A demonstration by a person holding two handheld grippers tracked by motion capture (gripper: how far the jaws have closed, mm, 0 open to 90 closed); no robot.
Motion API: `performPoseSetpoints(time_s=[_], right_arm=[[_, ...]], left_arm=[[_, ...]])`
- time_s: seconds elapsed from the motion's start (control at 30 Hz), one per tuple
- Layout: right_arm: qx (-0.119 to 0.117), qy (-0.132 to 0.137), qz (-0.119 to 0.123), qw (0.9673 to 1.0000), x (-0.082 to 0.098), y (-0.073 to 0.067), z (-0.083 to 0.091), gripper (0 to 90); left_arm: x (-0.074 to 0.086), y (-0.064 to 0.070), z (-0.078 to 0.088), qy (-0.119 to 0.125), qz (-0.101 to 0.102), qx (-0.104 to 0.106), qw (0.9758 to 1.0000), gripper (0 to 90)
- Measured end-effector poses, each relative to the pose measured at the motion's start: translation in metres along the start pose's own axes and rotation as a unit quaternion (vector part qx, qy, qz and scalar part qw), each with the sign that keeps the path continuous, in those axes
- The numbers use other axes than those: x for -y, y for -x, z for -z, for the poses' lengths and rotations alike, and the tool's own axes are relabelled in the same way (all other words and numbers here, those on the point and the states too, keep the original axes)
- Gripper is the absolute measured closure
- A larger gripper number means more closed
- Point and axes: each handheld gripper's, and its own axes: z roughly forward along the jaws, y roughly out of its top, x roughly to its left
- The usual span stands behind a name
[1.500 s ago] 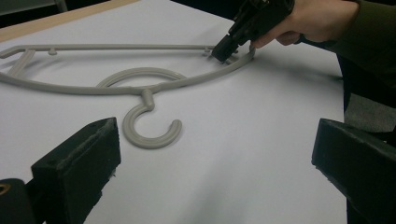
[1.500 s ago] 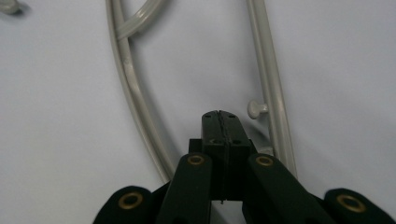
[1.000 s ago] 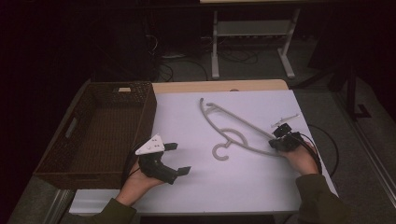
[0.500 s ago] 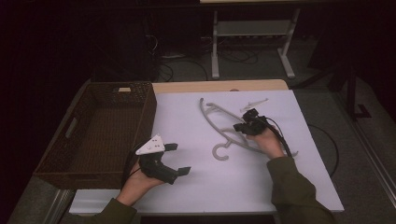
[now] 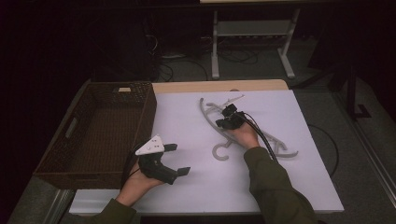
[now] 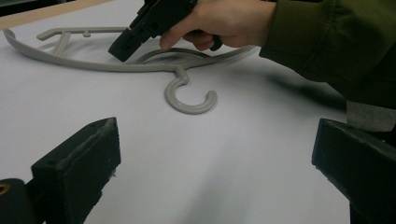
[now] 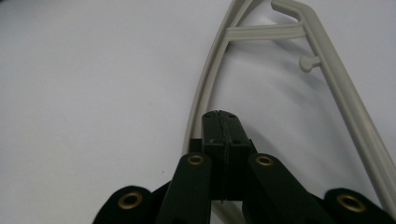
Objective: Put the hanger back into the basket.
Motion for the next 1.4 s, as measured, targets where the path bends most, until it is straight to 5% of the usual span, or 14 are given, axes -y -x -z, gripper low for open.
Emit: performPoseSetpoints(time_s=[0.23, 0.57, 0.77, 0.8, 0.83, 0.87, 0.9, 0.97, 1.03, 1.07, 1.2, 1.27, 1.37, 1.4], right_arm=[[-0.006, -0.009, 0.003, 0.9999, 0.003, -0.001, -0.005, 89.5], [-0.071, -0.015, 0.058, 0.9957, 0.016, -0.036, 0.001, 89.5], [-0.123, -0.031, 0.098, 0.987, 0.027, -0.063, 0.007, 89.6], [-0.137, -0.038, 0.127, 0.9816, 0.03, -0.072, 0.009, 89.6], [-0.137, -0.038, 0.127, 0.9816, 0.03, -0.072, 0.009, 89.6], [-0.152, -0.042, 0.152, 0.9758, 0.034, -0.082, 0.011, 89.6], [-0.152, -0.042, 0.152, 0.9758, 0.034, -0.082, 0.011, 89.6], [-0.175, -0.042, 0.166, 0.9696, 0.04, -0.096, 0.017, 89.6], [-0.178, -0.043, 0.17, 0.9684, 0.042, -0.098, 0.019, 89.5], [-0.191, -0.044, 0.177, 0.9645, 0.046, -0.107, 0.025, 89.6], [-0.196, -0.044, 0.193, 0.9604, 0.052, -0.116, 0.032, 89.5], [-0.193, -0.041, 0.195, 0.9608, 0.055, -0.118, 0.036, 89.5], [-0.172, -0.025, 0.174, 0.9694, 0.057, -0.112, 0.05, 89.5], [-0.172, -0.025, 0.174, 0.9694, 0.057, -0.112, 0.05, 89.5]], left_arm=[[0.0, 0.0, 0.0, 0.002, 0.0, 0.001, 1.0, 0.9], [0.0, 0.001, 0.001, 0.003, -0.001, 0.0, 1.0, 0.9], [-0.001, 0.001, 0.001, -0.003, -0.002, -0.001, 1.0, 0.8], [0.0, 0.0, 0.001, -0.002, -0.003, -0.001, 1.0, 0.9], [0.0, 0.0, 0.001, -0.002, -0.003, -0.001, 1.0, 0.9], [0.0, -0.001, 0.002, -0.003, -0.002, -0.002, 1.0, 0.9], [0.0, -0.001, 0.002, -0.003, -0.002, -0.002, 1.0, 0.9], [0.0, -0.001, 0.002, -0.002, -0.002, -0.003, 1.0, 0.9], [0.0, -0.001, 0.002, -0.002, -0.001, -0.004, 1.0, 0.9], [0.0, -0.001, 0.003, -0.005, -0.002, -0.006, 1.0, 0.9], [0.0, -0.001, 0.002, -0.003, -0.002, -0.006, 1.0, 0.9], [0.0, -0.001, 0.002, -0.002, -0.002, -0.006, 1.0, 0.9], [0.0, -0.001, 0.002, -0.001, -0.001, -0.006, 1.0, 0.9], [0.0, -0.001, 0.001, -0.001, 0.0, -0.006, 1.0, 0.9]])
